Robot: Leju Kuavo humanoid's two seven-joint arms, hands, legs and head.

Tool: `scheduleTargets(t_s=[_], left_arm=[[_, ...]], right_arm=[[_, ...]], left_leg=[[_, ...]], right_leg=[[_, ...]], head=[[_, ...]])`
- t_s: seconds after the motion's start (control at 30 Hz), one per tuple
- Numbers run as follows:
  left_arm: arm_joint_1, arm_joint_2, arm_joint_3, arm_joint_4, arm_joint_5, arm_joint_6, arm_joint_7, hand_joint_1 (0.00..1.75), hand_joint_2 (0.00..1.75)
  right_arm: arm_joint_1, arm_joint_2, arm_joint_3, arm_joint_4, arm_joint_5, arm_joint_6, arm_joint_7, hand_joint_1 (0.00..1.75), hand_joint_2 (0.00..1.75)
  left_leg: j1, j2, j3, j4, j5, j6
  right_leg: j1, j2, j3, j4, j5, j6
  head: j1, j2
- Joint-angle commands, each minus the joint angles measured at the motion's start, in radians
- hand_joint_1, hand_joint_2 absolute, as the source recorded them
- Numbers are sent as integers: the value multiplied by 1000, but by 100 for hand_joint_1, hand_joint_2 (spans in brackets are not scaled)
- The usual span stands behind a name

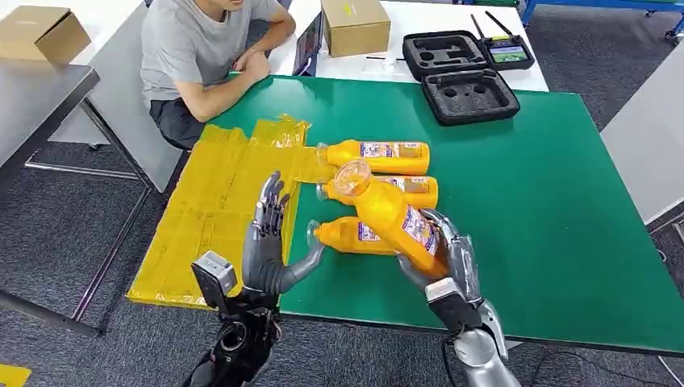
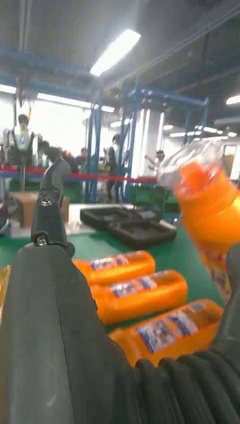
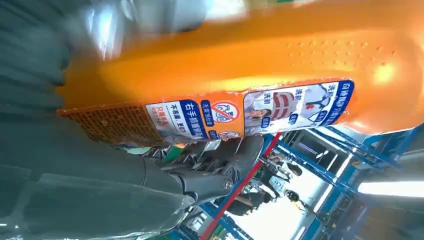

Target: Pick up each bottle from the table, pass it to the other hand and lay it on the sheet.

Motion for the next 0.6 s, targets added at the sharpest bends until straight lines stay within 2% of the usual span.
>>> scheduleTargets(t_s=[0.03,0.17,0.3,0.6], left_arm=[[-16,-32,88,148,41,-120,7,0,175],[-22,-49,131,203,67,-228,7,0,175],[-38,-64,157,238,72,-253,7,0,175],[-54,-66,161,272,83,-291,7,0,175]], right_arm=[[-34,-37,77,0,-80,30,-3,175,175],[-62,-58,142,12,-151,44,-3,175,175],[-79,-56,194,28,-150,62,-3,175,175],[-91,-58,223,39,-160,78,-3,175,175]], left_leg=[[0,1,3,-1,-1,1],[0,2,1,-1,0,1],[0,3,3,0,-1,1],[0,1,2,0,-1,1]], right_leg=[[0,0,3,-1,-1,-1],[0,1,1,-1,0,-1],[0,2,3,-1,0,-2],[0,0,2,-1,-1,-1]], head=[[0,0],[0,0],[0,0],[0,0]])
